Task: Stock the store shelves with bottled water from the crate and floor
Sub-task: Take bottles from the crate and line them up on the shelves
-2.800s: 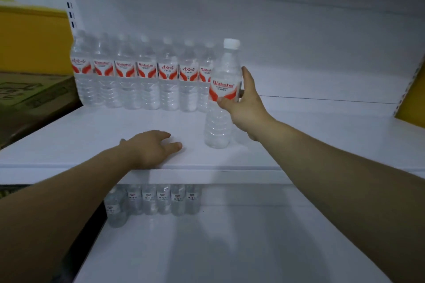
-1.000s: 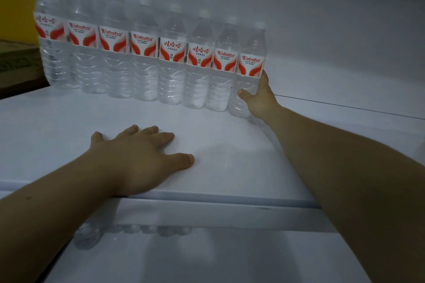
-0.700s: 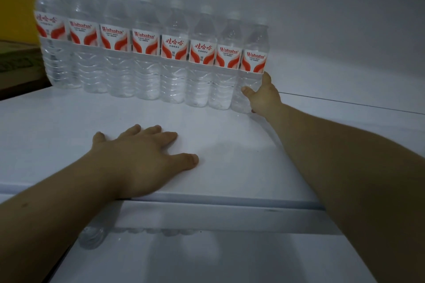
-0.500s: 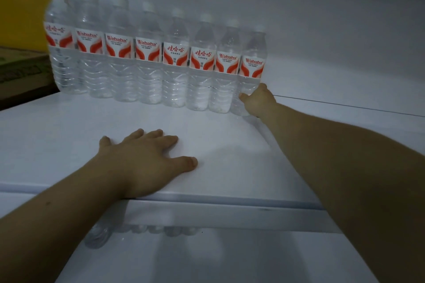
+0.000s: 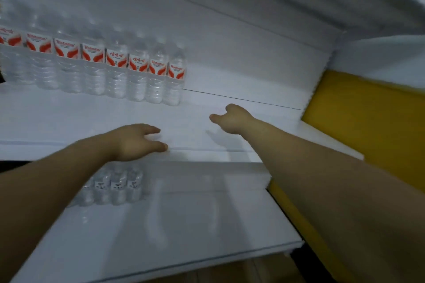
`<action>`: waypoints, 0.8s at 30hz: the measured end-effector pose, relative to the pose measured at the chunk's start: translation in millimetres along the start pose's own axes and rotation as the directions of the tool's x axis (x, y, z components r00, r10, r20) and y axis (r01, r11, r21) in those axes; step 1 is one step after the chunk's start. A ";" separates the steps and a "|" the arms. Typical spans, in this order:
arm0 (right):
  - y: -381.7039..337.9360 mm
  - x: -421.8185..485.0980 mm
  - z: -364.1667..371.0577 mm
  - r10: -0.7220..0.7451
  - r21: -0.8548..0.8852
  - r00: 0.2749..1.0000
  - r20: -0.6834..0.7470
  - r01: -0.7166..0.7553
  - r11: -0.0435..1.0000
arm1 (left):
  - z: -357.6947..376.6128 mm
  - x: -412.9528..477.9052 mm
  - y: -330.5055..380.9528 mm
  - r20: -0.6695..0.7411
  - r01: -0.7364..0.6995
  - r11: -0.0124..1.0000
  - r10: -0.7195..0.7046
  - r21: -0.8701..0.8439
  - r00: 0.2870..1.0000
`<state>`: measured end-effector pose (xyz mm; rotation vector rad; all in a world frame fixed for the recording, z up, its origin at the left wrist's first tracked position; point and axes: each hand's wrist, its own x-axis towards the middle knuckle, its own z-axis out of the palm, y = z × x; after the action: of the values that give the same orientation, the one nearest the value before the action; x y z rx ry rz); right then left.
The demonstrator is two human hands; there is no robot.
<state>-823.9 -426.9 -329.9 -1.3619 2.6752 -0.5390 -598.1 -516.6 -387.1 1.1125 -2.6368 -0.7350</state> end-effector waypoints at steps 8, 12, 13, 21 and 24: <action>125.5 -185.7 -61.8 0.246 -0.022 0.964 -0.101 -0.249 0.968 | 75.8 -94.0 146.8 0.189 -0.363 0.929 0.370 -0.073 0.910; 182.4 -261.5 -74.7 0.387 -0.023 0.916 -0.107 -0.392 0.920 | 108.7 -133.0 211.3 0.253 -0.487 0.868 0.495 -0.098 0.831; 195.4 -278.0 -76.9 0.428 -0.026 0.897 -0.108 -0.433 0.901 | 117.3 -141.3 226.2 0.270 -0.515 0.851 0.522 -0.101 0.809; 279.8 -408.7 -82.2 0.700 -0.016 0.705 -0.116 -0.706 0.708 | 201.8 -194.4 312.5 0.495 -0.672 0.722 0.649 -0.164 0.577; 305.9 -449.3 -75.1 0.754 0.020 0.650 -0.097 -0.756 0.654 | 234.4 -211.7 334.3 0.590 -0.697 0.690 0.650 -0.196 0.478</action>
<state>-807.3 116.9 -401.6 -0.0994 2.9692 -0.4615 -739.3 -79.8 -413.9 -0.3566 -3.2511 -0.9162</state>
